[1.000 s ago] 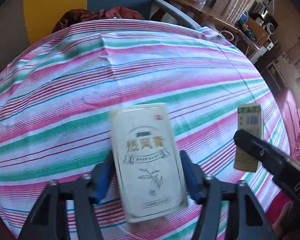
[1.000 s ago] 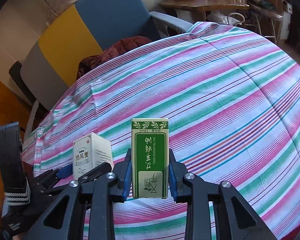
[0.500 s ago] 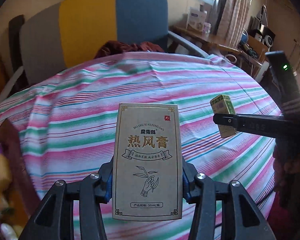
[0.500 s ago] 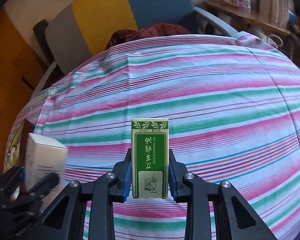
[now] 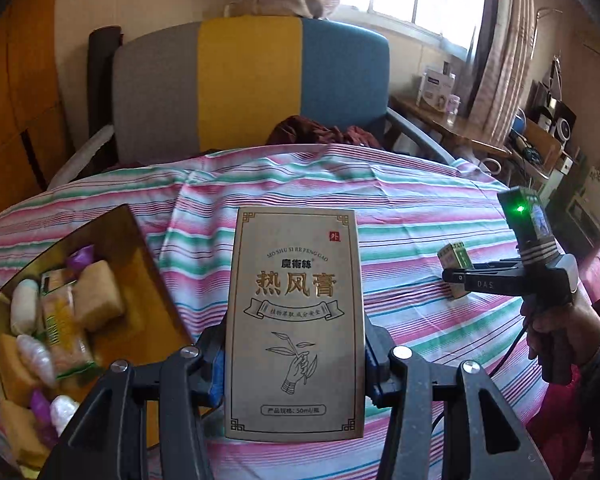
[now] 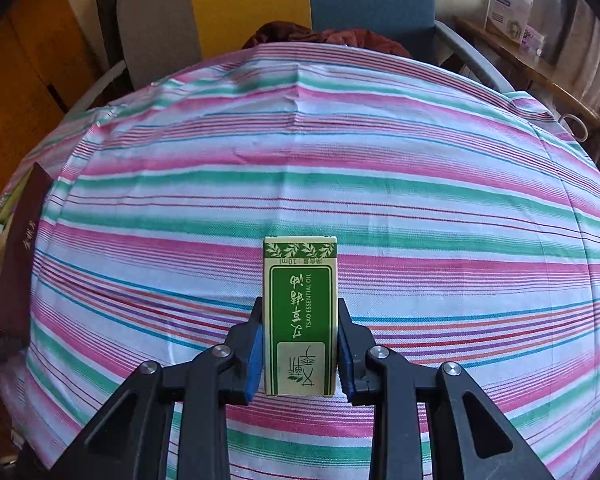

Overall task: Organize objects
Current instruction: 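Carry the white box into the tray and open the left gripper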

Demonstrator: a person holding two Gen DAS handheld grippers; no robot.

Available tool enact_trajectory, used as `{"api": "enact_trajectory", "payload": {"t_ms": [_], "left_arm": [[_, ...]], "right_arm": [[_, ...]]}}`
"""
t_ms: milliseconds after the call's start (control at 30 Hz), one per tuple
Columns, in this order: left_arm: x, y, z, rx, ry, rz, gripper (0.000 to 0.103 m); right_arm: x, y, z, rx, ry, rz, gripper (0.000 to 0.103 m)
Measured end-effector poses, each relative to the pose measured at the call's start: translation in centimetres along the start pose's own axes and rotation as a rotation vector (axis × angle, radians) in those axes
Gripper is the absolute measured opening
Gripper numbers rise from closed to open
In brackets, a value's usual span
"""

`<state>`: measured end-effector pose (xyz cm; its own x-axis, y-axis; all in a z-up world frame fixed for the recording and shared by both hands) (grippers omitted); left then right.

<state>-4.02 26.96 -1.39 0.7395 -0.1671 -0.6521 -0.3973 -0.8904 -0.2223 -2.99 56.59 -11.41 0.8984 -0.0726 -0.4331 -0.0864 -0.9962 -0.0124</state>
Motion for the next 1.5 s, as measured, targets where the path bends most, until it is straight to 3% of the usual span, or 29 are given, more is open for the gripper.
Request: {"api": "enact_trajectory", "payload": {"t_ms": [833, 1133, 1500], "left_arm": [[1.5, 11.5, -4.2, -0.097, -0.048, -0.176, 0.051], [2.9, 18.8, -4.6, -0.021, 0.009, -0.406, 0.051], [4.9, 19.8, 0.7, -0.115, 0.142, -0.436, 0.053]], "right_arm": [[0.1, 0.3, 1.2, 0.069, 0.027, -0.024, 0.031], [0.1, 0.4, 1.3, 0.084, 0.029, -0.033, 0.031], [0.1, 0.5, 1.4, 0.094, 0.036, -0.033, 0.031]]}}
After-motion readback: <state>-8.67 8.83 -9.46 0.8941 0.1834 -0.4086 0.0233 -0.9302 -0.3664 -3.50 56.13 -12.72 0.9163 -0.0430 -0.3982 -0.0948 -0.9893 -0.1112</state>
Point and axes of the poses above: each gripper's, at about its wrist camera, not at the fingertips, and z roughly the way its jaws point, y to its left, x to its underside, the point moved 3 cm from there along z, roughly the way its jaws point, and after that the axes turned 12 degrees about -z, right-handed, at the moved point
